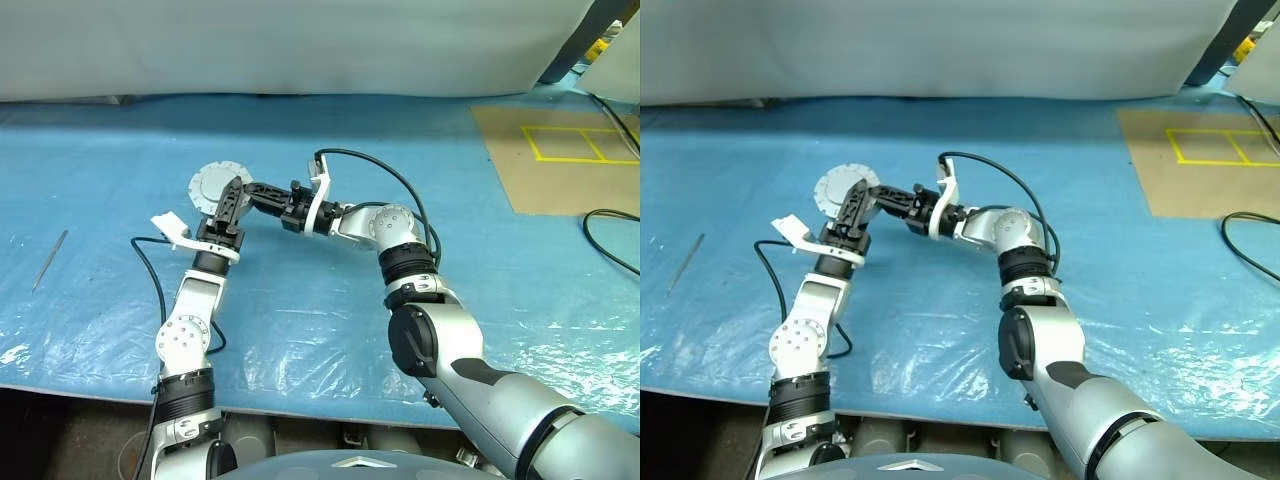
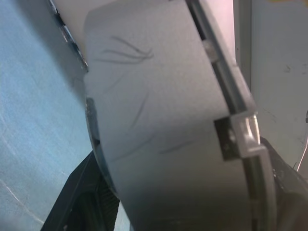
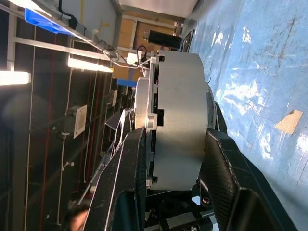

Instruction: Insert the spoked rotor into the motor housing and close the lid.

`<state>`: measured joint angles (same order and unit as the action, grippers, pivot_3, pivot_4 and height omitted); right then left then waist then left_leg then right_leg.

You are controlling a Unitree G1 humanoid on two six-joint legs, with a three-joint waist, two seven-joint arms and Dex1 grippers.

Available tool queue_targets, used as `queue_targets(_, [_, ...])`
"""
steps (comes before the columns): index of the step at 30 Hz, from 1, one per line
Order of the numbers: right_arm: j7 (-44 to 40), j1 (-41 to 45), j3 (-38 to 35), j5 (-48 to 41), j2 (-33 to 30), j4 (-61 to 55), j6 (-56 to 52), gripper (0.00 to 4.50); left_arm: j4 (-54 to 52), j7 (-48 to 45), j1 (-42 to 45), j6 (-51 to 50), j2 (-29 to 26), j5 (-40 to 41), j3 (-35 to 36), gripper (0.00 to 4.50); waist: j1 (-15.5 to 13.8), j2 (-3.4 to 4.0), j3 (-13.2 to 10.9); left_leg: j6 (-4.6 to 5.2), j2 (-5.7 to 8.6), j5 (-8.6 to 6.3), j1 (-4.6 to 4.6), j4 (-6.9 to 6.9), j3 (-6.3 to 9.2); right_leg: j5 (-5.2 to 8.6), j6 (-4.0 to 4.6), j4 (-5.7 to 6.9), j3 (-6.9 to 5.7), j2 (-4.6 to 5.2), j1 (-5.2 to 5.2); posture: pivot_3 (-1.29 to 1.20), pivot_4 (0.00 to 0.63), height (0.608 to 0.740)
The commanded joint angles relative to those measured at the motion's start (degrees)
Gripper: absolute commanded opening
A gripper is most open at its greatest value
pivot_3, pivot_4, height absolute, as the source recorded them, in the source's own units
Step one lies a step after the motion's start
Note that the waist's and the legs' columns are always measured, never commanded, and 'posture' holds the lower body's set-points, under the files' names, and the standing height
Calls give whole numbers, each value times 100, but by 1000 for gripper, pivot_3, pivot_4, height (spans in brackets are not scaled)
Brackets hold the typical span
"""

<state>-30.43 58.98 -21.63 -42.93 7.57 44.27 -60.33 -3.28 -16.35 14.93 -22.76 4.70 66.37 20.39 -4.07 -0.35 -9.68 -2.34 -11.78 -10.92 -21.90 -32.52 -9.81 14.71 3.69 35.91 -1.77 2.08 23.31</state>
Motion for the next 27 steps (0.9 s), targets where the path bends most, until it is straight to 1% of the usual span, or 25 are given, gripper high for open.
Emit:
queue_targets(1, [-72,81,-72,-211,190,-110,81,1294,-80,-80,41,377,-122,-249,174,2829,0,0,0,0,0,0,0,0,0,0,0,0,0,0,0,0,150,740])
queue_targets(12, [-77,93,-64,-213,207,-78,107,1294,-96,-138,30,399,-156,-353,51,2829,0,0,0,0,0,0,-1,-9,1,0,0,8,0,0,0,0,150,740])
queue_targets(23, [-69,109,-62,-190,201,-29,176,1294,-197,-145,-3,408,-93,-239,51,2829,0,0,0,1,0,0,2,-31,2,0,1,40,2,5,1,0,150,740])
queue_targets(25, [-65,100,-59,-193,201,-44,163,1294,-252,-129,0,420,-81,-211,62,3547,1,-1,-1,1,0,0,4,-33,2,1,2,44,3,5,1,0,150,740])
queue_targets(27, [-62,97,-55,-193,200,-45,166,1294,-225,-8,60,490,-60,-226,114,4090,3,-1,-1,1,-1,0,7,-36,2,1,2,50,4,5,2,0,150,740])
